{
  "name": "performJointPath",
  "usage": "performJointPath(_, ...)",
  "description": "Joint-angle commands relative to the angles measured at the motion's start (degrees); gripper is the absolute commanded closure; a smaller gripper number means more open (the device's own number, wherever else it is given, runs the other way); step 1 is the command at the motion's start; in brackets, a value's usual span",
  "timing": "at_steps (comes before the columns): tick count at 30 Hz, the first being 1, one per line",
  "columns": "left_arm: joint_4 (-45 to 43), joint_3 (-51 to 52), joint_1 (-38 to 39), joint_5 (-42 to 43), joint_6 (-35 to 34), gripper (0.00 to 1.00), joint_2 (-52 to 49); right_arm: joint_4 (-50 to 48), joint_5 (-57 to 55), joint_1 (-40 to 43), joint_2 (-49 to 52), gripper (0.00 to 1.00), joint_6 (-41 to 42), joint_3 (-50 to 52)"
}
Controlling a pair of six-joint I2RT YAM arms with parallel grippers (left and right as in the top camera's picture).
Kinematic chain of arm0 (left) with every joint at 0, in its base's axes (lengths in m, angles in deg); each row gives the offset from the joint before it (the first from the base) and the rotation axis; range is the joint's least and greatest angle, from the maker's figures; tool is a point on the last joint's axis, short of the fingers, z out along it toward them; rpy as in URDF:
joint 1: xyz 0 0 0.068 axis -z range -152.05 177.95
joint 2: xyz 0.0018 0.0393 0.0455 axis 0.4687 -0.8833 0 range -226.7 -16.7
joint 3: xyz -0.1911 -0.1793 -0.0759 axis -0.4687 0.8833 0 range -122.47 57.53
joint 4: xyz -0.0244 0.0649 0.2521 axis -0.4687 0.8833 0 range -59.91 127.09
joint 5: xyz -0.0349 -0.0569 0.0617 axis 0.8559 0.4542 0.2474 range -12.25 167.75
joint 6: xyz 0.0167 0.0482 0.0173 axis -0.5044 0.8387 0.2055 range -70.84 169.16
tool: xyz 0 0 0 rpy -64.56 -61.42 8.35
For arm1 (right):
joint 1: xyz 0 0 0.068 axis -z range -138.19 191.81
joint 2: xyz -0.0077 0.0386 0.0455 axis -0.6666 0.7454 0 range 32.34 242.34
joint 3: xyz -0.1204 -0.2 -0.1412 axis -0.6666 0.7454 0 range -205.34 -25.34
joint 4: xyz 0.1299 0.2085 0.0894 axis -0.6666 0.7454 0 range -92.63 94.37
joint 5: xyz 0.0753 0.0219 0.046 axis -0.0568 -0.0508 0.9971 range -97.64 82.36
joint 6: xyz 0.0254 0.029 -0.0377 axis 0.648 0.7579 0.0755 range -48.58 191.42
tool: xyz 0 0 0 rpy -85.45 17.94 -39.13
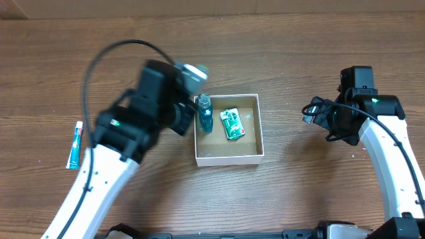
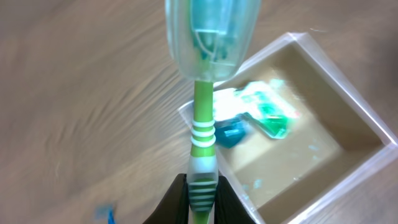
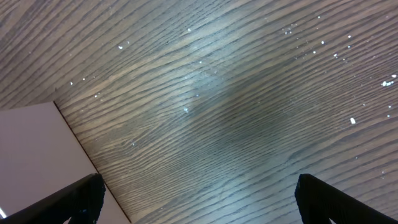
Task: Pack container
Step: 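Carry the toothbrush over the box and drop it inside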
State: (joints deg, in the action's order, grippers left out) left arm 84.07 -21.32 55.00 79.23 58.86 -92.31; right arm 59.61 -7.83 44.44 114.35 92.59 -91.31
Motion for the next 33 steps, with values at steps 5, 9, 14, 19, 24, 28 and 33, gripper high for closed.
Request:
performJointPath(5,-0.94,0.37,13.16,0.76,14.34,0.96,-12.39,-0.26,0.33,0.24,-0.24,0.00,-0.17,0.24)
performJointPath(9,0.15,0.37,13.16,1.16,12.79,0.96,-21.20,-0.24,0.31,0.22,-0.24,0.00,-0.17,0.24)
performJointPath(14,1.27,0.37,13.16,2.45,11.47,0.96,-29.11,-0.28,0.31,0.24,-0.24,0.00,-0.17,0.24)
performJointPath(19,4.31,-3.89,13.16,2.51,11.02,0.61,-27.76,-0.28,0.31,0.24,-0.24,0.00,-0.17,0.24)
performJointPath(24,17.81,-19.78,12.94,-2.62,5.44,0.41,-22.29,-0.28,0.31,0.24,-0.24,0.00,-0.39,0.24)
performJointPath(28,22.69,-24.06,8.83,-14.40,-5.66,0.00,-15.28,-0.44,0.28,0.24,-0.24,0.00,-0.44,0.24)
performJointPath(33,26.38,-23.23,-8.46,-10.97,-12.70,0.00,-13.00,-0.46,0.28,0.24,-0.24,0.00,-0.61,0.24)
